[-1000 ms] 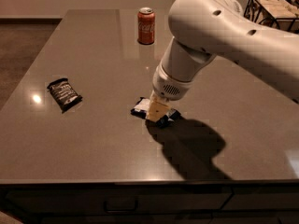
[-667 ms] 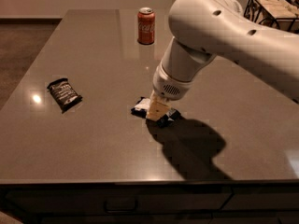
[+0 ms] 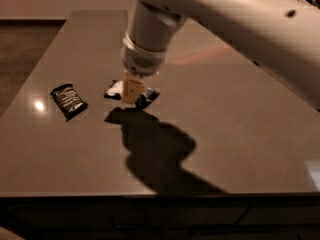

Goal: Move rxbar blueberry near rxbar chocolate

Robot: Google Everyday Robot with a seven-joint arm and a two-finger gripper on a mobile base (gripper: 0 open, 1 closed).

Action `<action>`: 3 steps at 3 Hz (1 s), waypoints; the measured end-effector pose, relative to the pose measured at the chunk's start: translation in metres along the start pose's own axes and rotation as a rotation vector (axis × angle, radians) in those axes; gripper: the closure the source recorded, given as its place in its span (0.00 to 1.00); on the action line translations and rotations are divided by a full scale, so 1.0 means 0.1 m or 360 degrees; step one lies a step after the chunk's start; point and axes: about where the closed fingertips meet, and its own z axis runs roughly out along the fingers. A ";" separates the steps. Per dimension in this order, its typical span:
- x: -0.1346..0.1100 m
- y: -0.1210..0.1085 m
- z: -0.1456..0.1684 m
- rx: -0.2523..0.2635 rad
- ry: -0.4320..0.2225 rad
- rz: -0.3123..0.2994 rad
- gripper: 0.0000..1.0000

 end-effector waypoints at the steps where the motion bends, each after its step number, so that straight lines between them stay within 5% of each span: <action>1: -0.40 -0.07 0.04 -0.0016 0.0012 -0.0104 1.00; 3: -0.57 -0.11 0.37 -0.0059 0.0059 -0.0143 0.59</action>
Offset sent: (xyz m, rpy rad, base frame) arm 0.0140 0.0846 -0.0184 -0.0602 0.0151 0.1115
